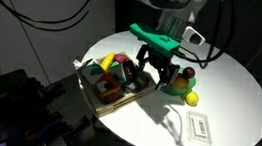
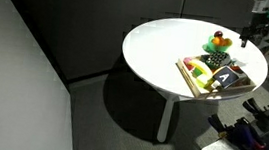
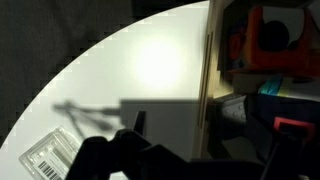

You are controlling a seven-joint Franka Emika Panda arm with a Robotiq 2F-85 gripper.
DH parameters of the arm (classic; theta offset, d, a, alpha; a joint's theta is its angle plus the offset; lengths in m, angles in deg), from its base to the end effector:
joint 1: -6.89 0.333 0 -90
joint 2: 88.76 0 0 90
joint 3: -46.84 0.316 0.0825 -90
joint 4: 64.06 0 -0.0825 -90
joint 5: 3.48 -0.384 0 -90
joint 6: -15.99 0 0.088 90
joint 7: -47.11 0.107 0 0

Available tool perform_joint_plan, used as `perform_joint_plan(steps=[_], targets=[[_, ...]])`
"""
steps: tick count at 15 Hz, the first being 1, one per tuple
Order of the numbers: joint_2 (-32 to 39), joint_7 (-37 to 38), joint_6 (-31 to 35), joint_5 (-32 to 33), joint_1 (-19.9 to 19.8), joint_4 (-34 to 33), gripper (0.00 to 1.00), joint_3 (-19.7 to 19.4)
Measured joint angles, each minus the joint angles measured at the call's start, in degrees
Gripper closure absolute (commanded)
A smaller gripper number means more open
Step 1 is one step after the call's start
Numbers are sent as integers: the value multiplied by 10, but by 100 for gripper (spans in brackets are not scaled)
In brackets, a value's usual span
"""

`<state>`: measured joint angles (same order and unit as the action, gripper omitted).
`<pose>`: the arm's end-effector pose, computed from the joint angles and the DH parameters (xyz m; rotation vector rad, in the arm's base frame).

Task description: Put the apple in the bowl

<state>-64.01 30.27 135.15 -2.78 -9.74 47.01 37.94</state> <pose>0.5314 -0.2518 0.2427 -3.0684 0.2143 0.4555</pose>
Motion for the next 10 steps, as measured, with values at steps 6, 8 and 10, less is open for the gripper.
perform_joint_plan(steps=[6,8,10], targets=[[-41,23,9,4,12,49,0,-5],[-54,32,18,8,17,66,0,-5],[-68,38,33,12,21,85,0,-5]])
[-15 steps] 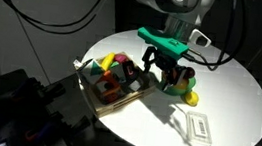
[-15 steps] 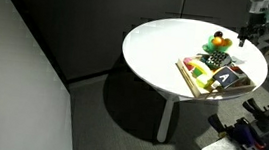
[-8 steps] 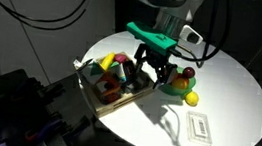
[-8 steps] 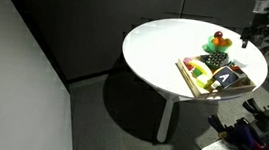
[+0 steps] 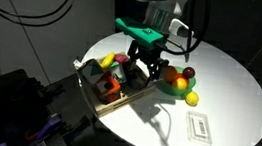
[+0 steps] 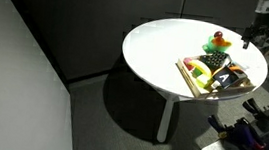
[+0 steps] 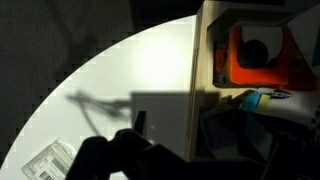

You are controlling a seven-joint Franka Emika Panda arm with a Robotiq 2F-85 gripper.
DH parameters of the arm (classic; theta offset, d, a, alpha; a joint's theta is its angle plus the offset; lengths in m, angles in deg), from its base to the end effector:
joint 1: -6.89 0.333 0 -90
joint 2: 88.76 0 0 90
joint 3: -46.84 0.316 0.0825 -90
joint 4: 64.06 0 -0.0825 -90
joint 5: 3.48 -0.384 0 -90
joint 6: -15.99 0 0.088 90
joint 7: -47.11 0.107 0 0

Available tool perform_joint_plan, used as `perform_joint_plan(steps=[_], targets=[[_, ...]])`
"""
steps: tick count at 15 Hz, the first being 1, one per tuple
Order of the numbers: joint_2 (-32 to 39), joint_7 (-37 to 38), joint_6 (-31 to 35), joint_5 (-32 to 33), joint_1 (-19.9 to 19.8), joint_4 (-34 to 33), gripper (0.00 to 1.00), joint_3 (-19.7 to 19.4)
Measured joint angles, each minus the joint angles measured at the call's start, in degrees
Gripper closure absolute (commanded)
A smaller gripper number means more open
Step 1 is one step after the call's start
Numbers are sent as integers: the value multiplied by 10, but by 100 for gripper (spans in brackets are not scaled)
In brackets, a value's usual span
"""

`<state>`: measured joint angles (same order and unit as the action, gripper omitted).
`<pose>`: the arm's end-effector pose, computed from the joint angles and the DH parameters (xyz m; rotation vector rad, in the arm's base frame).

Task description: Put the apple in the bowl

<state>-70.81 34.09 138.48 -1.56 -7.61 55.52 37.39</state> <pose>0.5055 -0.2256 0.2569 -3.0934 0.2601 0.4214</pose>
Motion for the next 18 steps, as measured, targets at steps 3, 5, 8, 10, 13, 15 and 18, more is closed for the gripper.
perform_joint_plan(steps=[3,5,8,10,13,15,18], targets=[[-22,4,25,2,5,29,0,0],[-39,5,42,3,8,48,0,0],[-67,7,62,3,13,77,0,0],[-85,12,70,3,17,93,0,0],[-109,27,79,3,24,113,0,0],[-125,40,83,3,30,124,0,0],[-145,58,86,7,38,135,0,0]])
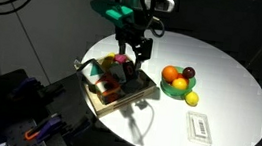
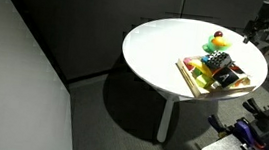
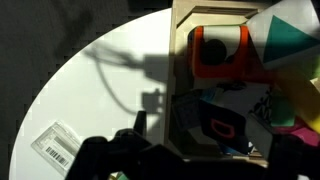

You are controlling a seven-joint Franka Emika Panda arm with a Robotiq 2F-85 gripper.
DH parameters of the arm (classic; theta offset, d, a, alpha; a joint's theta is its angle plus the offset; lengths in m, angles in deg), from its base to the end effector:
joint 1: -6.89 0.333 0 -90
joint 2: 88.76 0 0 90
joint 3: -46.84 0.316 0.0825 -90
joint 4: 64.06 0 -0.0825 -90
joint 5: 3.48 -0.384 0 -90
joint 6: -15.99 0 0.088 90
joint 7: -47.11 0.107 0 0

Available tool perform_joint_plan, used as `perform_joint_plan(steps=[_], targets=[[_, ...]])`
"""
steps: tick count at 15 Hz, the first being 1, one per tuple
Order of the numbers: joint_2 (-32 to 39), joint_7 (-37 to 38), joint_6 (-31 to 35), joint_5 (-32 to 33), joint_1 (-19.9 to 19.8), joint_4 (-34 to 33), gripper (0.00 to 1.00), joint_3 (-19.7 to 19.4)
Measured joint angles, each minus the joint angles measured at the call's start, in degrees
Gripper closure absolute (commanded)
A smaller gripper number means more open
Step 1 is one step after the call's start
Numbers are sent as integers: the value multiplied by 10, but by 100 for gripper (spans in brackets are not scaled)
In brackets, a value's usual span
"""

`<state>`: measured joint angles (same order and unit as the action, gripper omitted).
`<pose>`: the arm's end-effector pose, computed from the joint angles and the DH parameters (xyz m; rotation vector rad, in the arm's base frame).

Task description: Put the apple in the bowl

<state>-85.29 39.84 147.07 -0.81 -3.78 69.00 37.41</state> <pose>0.4720 -0.1740 0.3071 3.1032 -0.2985 -0.1592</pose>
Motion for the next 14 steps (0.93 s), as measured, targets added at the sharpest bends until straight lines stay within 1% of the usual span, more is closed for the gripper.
perform_joint_plan(steps=[7,14], targets=[[-38,34,0,15,10,17,0,4],[-46,38,-1,28,10,20,0,4]])
